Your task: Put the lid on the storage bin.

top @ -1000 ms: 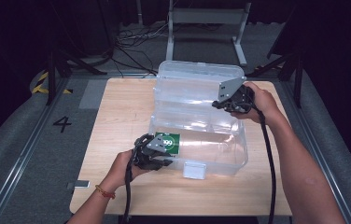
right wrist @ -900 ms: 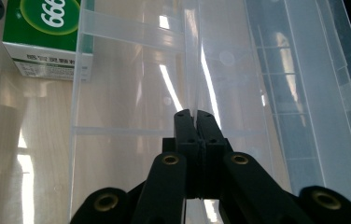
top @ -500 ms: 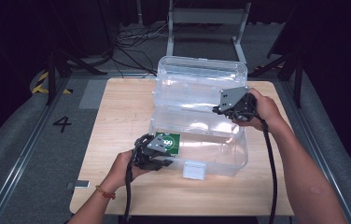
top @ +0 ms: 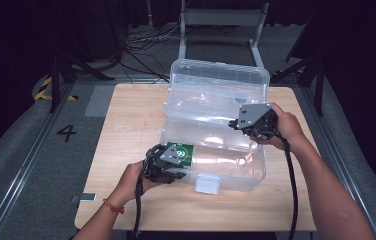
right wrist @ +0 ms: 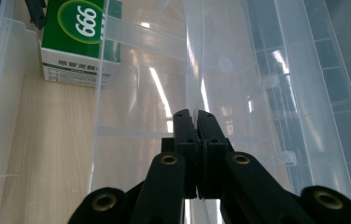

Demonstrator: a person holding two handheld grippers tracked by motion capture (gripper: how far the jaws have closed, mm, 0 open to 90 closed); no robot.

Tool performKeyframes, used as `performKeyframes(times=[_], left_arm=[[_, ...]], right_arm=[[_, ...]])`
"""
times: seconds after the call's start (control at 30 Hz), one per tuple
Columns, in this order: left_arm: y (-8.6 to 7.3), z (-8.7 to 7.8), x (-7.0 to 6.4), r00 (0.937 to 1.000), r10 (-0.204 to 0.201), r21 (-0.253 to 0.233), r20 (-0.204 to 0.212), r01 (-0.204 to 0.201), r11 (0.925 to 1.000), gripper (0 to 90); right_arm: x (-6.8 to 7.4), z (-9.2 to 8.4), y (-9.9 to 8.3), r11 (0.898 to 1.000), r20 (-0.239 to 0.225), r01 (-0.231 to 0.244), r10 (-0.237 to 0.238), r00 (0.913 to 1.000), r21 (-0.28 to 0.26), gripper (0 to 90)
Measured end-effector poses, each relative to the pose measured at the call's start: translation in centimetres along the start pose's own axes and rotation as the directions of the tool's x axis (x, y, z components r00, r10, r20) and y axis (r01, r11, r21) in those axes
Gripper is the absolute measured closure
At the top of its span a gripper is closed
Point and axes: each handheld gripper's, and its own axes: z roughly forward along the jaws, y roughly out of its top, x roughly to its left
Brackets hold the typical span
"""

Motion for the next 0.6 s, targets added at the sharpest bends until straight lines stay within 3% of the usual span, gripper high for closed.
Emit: performKeyframes(times=[0.6], left_arm=[[-0.1, 0.0, -0.1, 0.9999, 0.003, -0.005, -0.015, -0.003, 1.0, 67.6]], right_arm=[[2.9, -1.0, -0.8, 0.998, -0.008, -0.026, 0.025, 0.9997, -0.049, 89.0]])
